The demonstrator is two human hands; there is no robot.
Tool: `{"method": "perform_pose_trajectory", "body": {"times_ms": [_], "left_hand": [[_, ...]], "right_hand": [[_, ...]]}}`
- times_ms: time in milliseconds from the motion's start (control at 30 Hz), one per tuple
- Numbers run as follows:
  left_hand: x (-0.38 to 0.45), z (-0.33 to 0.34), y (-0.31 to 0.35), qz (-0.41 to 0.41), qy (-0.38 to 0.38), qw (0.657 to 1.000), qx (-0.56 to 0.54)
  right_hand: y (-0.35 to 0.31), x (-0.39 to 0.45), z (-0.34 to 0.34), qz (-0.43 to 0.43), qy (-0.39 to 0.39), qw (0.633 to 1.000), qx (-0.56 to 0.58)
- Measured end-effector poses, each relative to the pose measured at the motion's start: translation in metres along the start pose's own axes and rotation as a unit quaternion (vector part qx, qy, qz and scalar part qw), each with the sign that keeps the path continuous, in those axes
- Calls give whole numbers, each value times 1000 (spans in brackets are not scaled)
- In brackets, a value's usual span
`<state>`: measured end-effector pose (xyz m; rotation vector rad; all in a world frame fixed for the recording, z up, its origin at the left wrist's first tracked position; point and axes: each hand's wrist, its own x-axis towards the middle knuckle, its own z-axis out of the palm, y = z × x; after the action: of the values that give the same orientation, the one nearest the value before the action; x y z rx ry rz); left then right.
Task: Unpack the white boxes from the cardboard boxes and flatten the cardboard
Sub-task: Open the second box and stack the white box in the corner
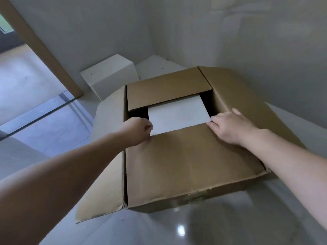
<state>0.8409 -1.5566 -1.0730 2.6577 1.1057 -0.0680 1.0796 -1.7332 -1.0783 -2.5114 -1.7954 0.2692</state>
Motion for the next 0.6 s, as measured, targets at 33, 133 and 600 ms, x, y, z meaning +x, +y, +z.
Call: {"method": "perform_pose_trajectory", "body": {"times_ms": [33, 133, 600], "left_hand": [[-4, -4, 9, 17, -24, 999, 19], [-23, -36, 37, 37, -7, 998, 43], [-130, -93, 126, 69, -351, 933, -41]], "right_hand": [[-2, -2, -12, -5, 29, 1000, -1], [-6, -17, -49, -21, 112, 993, 18], [-20, -129, -142, -50, -354, 931, 72]]}}
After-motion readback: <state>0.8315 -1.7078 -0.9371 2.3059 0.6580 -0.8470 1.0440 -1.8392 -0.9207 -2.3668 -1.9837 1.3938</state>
